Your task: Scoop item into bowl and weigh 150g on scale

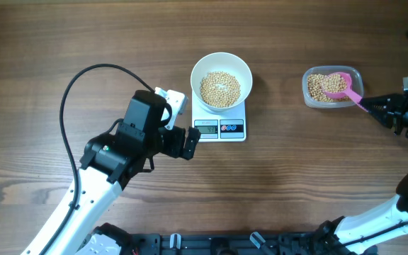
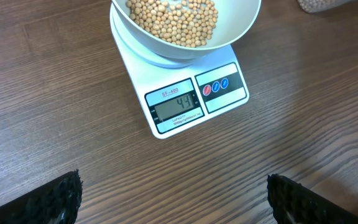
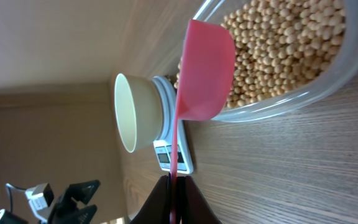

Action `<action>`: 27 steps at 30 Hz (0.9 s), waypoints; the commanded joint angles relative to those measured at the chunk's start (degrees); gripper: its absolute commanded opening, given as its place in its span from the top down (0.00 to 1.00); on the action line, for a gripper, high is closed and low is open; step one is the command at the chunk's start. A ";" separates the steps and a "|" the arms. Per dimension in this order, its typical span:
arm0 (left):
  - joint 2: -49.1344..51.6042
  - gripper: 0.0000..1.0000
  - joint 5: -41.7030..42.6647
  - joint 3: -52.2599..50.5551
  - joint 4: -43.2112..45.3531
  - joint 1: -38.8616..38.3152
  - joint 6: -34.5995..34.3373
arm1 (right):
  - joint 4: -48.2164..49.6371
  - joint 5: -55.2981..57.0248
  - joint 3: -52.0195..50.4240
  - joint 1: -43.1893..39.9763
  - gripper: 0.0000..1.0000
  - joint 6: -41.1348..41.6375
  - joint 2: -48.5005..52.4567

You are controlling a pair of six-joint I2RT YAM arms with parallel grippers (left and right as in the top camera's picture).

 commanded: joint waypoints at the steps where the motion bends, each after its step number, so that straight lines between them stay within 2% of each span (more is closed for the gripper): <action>1: 0.02 0.00 0.70 0.24 0.20 -0.22 1.14 | -2.49 -6.38 -0.48 0.37 0.96 -4.90 0.96; 6: 0.02 0.00 0.70 0.24 0.20 -0.20 1.14 | -8.35 -10.03 -0.46 3.56 0.96 -10.08 0.94; 22: 0.02 0.00 0.70 0.24 0.20 -0.20 1.14 | -8.04 -21.46 1.09 25.59 0.96 -9.57 0.83; 24: 0.02 0.00 0.70 0.24 0.20 -0.22 1.14 | -5.92 -19.41 2.95 28.96 0.96 -6.54 0.85; 27: 0.02 0.00 0.70 0.24 0.17 -0.20 1.14 | 1.33 -10.21 5.88 33.75 0.96 5.99 0.83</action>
